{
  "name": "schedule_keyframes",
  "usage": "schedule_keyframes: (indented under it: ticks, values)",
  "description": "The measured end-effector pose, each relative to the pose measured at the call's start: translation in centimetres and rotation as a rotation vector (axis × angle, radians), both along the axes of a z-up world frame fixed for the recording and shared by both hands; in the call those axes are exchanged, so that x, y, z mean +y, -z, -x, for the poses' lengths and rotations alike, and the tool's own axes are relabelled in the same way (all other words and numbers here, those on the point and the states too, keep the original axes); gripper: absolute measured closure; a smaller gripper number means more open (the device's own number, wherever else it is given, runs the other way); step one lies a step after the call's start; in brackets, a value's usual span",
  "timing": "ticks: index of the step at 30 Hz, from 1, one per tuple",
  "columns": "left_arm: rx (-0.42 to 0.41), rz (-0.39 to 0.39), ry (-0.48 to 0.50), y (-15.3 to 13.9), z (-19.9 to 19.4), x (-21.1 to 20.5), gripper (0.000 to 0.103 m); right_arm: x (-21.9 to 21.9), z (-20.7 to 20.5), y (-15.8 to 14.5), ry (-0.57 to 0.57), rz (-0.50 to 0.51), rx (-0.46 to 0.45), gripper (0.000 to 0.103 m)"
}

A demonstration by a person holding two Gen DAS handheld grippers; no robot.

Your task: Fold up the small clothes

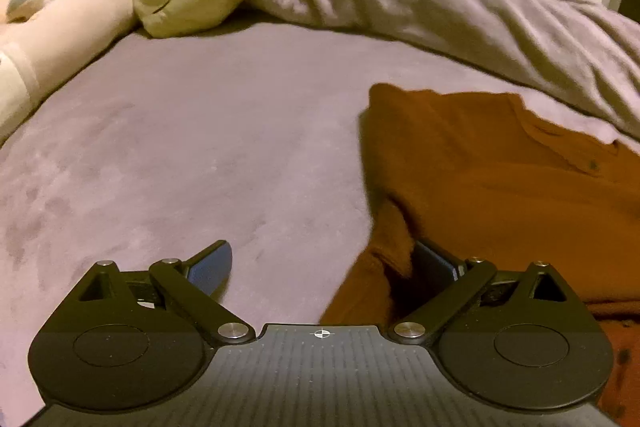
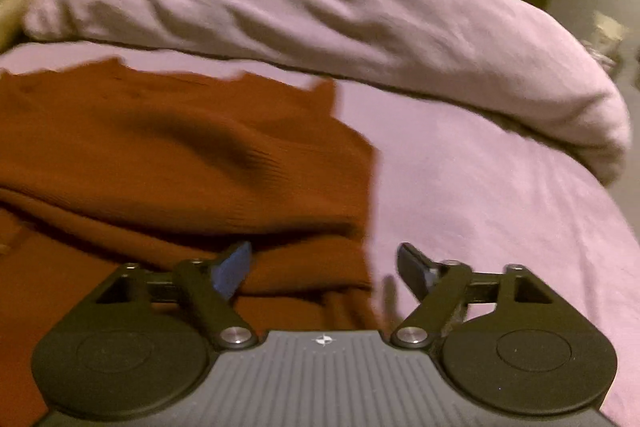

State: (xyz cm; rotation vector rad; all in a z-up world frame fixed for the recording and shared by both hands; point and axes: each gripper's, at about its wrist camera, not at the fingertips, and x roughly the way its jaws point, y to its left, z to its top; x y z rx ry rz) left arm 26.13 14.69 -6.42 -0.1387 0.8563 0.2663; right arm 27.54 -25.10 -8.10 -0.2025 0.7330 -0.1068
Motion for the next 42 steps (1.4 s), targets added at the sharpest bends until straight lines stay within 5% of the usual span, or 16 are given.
schedule_keyframes:
  ticks: [5,12,17,21,26,31,36,42]
  values:
    - [0.004,-0.017,0.101,-1.6,5.0,0.4,0.003,-1.3,2.9,-1.9,0.058,-0.026,-0.004,0.017]
    - [0.101,0.047,0.167,-0.7,12.3,1.6,0.003,-5.5,12.9,-2.8,0.056,-0.388,0.055,0.023]
    - [0.123,0.148,0.142,0.1,15.3,2.7,0.004,-6.5,17.9,-1.2,0.025,-0.527,0.165,0.048]
    - [0.154,0.238,0.116,0.7,16.5,3.1,0.024,-7.1,19.8,-0.1,0.030,-0.597,0.197,0.058]
    - [0.156,0.267,0.135,0.6,16.7,2.7,0.035,-7.9,20.8,0.3,0.056,-0.655,0.205,0.080]
    - [0.178,0.280,0.134,0.9,16.2,2.7,0.037,-8.6,21.2,0.6,0.082,-0.686,0.199,0.082]
    - [0.184,0.281,0.132,0.9,16.4,2.8,0.036,-8.7,21.3,0.3,0.079,-0.694,0.202,0.071]
    - [0.195,0.297,0.138,1.1,16.6,3.1,0.031,-8.9,21.3,0.6,0.075,-0.722,0.222,0.070]
